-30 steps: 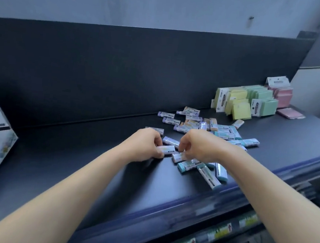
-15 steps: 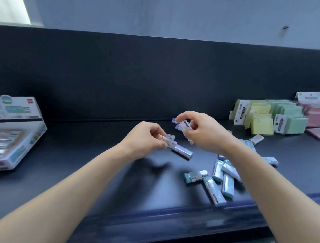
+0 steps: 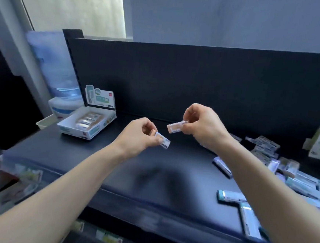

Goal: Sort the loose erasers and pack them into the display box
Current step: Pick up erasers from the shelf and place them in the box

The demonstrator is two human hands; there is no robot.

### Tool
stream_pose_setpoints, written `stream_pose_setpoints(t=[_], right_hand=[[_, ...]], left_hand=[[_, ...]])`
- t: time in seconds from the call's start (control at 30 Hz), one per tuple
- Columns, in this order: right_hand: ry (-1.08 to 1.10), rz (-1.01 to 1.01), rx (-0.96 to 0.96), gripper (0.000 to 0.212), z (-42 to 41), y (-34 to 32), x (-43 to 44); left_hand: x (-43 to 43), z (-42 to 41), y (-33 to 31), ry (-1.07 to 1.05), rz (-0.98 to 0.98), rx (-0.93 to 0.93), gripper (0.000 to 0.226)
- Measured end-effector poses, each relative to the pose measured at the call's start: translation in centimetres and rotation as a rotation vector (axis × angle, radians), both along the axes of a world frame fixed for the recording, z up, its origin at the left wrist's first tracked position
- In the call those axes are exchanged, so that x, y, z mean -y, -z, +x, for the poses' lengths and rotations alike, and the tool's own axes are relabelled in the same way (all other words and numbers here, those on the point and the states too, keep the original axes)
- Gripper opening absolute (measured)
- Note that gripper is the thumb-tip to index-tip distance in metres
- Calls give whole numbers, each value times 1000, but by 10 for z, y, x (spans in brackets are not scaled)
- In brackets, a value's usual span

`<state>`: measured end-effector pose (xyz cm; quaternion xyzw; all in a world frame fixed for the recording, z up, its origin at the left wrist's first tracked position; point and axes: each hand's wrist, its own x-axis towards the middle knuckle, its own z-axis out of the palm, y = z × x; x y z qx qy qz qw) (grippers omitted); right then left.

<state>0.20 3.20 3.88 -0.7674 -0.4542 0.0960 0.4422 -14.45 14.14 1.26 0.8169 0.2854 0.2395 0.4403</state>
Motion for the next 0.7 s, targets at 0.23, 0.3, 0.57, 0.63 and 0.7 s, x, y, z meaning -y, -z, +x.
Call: stream_pose_setpoints(t=[0.23,0.3,0.57,0.63,0.7], right_hand=[[-148,2,75,24,-40,0,-61],[-161,16,88,24,-52,0,-80],[-118,32,115,21,-106,4,-170],[-101,3,129,20,-121,6,-195],[-78,-35,148,19,-132,8,-217]], left_hand=[[-43,-47,3,-121,12,17,15],[-60,-58,5,-151,14,29,18],[-163,-110,4,-213,53,35,21],[-193,-123,6,-206,50,7,21],[-218,-133,9,-168,50,-20,22]])
